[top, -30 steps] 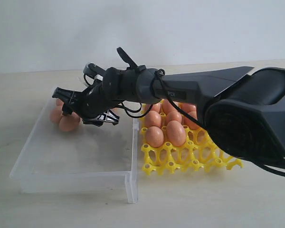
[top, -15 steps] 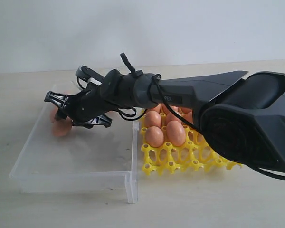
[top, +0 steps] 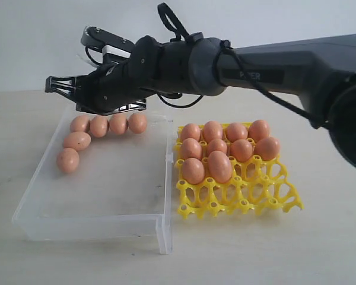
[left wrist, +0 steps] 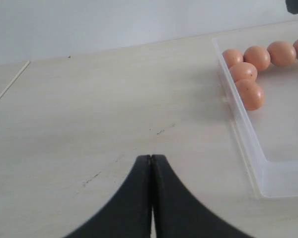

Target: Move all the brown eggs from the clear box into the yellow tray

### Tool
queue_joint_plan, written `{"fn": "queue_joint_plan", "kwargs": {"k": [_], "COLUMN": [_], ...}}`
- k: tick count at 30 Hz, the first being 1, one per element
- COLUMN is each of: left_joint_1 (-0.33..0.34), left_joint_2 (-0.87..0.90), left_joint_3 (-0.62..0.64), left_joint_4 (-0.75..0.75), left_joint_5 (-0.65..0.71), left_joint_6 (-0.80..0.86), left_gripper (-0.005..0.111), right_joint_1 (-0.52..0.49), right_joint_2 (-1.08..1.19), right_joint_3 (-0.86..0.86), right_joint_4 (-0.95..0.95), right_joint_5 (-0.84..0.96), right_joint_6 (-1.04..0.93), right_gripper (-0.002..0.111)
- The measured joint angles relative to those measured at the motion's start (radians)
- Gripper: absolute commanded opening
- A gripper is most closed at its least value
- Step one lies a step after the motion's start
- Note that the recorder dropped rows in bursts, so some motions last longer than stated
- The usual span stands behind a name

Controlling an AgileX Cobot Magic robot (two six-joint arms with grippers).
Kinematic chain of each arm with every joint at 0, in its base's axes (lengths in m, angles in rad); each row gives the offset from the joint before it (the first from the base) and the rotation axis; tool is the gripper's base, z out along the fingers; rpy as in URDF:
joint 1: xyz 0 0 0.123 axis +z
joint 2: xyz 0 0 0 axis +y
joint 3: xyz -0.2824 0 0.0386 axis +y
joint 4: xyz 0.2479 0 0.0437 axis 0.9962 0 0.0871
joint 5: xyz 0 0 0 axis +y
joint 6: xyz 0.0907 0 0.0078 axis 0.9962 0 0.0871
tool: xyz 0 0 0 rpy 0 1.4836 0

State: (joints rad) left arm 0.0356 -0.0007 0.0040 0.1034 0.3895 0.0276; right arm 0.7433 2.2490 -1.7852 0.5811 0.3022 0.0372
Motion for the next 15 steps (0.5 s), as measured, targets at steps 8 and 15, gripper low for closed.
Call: {"fn": "queue_joint_plan", "kwargs": {"k": [8,15], "left_joint_1": [0.0,0.0], "left_joint_2": [0.0,0.0], "left_joint_3": [0.0,0.0], "left_joint_4": [0.0,0.0], "left_joint_5": [0.0,0.0], "left_joint_6": [0.0,0.0], "left_gripper": [0.0,0.0], "right_joint_1": [0.0,0.0], "right_joint_2": [-0.025,0.013], "right_joint_3": [0.091,0.091], "right_joint_4": [0.0,0.068], "right_joint_5": [-0.007,-0.006], "right_joint_6": [-0.045,-0.054], "right_gripper": [0.029,0.051]}}
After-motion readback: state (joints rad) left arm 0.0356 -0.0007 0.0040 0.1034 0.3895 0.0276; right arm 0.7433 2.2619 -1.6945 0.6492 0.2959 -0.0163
